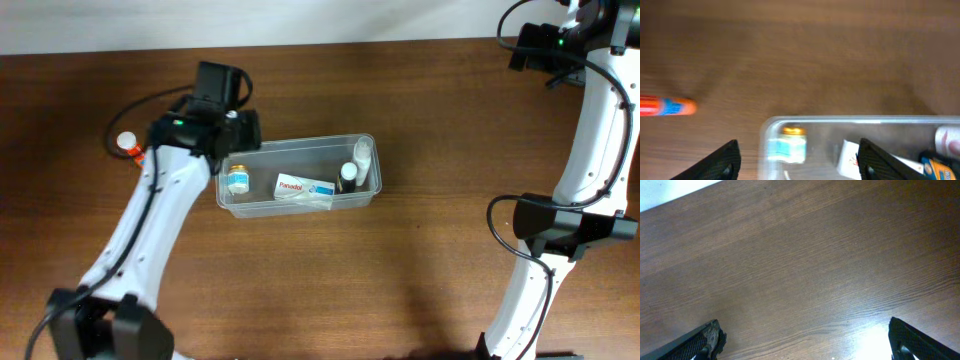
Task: Pack container
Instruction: 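Move the left gripper to the orange tube and grasp it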
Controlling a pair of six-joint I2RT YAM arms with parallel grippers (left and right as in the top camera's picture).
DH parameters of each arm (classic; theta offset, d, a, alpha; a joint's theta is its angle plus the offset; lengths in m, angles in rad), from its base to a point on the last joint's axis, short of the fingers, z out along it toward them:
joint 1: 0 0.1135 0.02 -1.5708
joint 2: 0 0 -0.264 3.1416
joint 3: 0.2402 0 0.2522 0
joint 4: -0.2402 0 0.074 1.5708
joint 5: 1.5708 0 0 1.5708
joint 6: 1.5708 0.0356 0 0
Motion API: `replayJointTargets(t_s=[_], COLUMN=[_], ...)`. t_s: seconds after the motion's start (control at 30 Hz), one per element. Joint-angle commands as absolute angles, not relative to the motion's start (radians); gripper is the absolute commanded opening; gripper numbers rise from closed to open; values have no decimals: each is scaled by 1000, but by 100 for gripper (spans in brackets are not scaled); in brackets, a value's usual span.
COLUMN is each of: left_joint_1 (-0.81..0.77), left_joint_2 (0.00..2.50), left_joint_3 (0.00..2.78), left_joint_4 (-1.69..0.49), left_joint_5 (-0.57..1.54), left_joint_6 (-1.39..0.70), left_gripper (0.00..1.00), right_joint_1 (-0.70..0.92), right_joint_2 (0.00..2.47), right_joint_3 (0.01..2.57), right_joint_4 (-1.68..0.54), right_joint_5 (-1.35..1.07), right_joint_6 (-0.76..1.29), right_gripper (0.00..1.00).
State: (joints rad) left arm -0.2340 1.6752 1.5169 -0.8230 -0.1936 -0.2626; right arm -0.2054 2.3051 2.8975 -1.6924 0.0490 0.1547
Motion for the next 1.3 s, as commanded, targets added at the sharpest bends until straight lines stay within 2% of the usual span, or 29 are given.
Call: replayJointTargets(t_s=[0.0, 0.23, 0.43, 0.5, 0.57, 0.73, 1.13, 1.27], left_joint_1=[-151, 55, 155, 173, 181, 184, 184, 184], left_joint_2=[1632, 1658, 1692, 1710, 1735, 1805, 1921, 1924], left_joint_3=[1542, 1542, 1542, 1542, 1542, 1542, 1542, 1542], left_joint_4=[-837, -894, -863, -843, -823, -772, -699, -687], left_joint_5=[-262, -258, -258, -258, -255, -251, -222, -222], left_joint_6=[-268, -268, -248, -238, -237, -230, -230, -231], left_gripper=[76, 82, 87, 87, 93, 94, 95, 89], right_joint_1=[-209, -209, -209, -209, -209, -209, -209, -209], right_joint_2=[2296, 2296, 2296, 2296, 2296, 2296, 2296, 2296], right_joint_3=[2896, 2896, 2896, 2896, 2896, 2896, 2896, 2896], right_joint_4=[-1698, -1698, -1698, -1698, -1698, -1698, -1698, -1698], right_joint_5=[58, 58, 57, 58, 57, 57, 58, 57], right_joint_6=[163, 163, 162, 163, 163, 162, 163, 162], right_gripper=[98, 98, 98, 98, 98, 98, 98, 98])
